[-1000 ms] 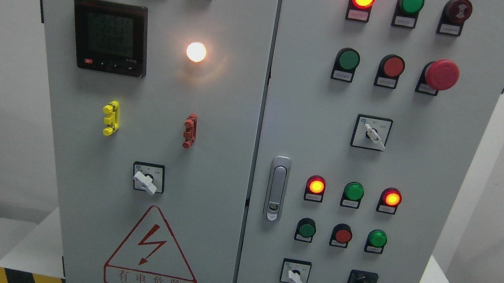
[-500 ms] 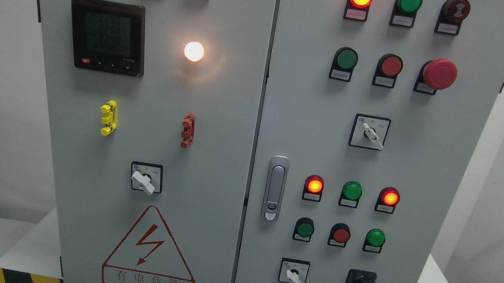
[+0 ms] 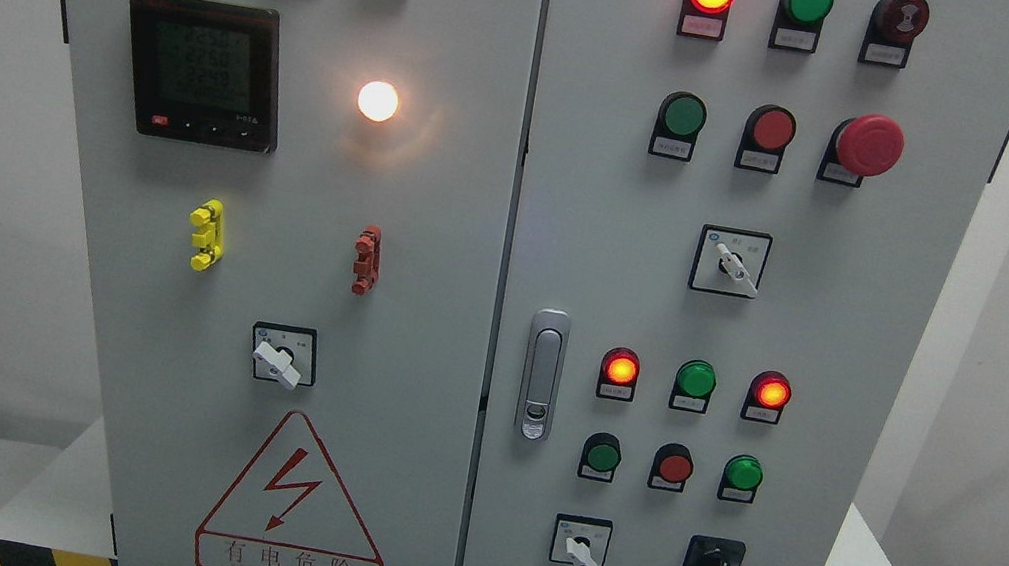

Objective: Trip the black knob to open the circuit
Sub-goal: 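Grip the black knob with the right hand fingers, then twist the black knob with the right hand to switch it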

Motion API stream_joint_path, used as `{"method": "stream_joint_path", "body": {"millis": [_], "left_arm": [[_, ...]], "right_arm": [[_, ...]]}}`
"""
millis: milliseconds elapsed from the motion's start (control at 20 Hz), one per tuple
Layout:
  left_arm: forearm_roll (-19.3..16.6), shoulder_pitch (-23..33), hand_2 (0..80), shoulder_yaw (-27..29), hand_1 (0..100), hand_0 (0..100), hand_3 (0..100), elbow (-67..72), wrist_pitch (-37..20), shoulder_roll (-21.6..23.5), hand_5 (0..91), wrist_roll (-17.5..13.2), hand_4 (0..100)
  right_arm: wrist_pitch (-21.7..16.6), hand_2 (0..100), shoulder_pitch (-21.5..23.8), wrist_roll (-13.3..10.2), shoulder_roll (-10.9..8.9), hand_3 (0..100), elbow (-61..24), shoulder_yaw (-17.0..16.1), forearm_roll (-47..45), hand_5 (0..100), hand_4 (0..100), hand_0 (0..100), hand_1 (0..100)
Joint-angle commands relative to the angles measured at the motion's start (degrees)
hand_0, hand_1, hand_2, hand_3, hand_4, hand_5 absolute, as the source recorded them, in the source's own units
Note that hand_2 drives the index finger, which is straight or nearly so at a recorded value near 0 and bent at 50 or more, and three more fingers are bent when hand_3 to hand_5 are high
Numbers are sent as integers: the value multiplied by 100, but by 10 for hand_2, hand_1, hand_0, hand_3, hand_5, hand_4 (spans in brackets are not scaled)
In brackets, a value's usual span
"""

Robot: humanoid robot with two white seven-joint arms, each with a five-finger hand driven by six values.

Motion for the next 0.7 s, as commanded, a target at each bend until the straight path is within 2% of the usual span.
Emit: {"method": "stream_joint_path", "body": {"millis": [0, 650], "left_arm": [[-176, 0, 0, 0, 389, 120, 0, 0, -5, 2, 0, 4, 0], [-176, 0, 0, 0, 389, 120, 0, 0, -5, 2, 0, 4, 0]], "right_arm": [[-7, 511, 23, 25, -170, 1000, -39, 180, -17, 921, 976, 448, 835], [-24, 511, 23, 25, -135, 1000, -30, 207, -17, 921, 976, 450, 833]]}}
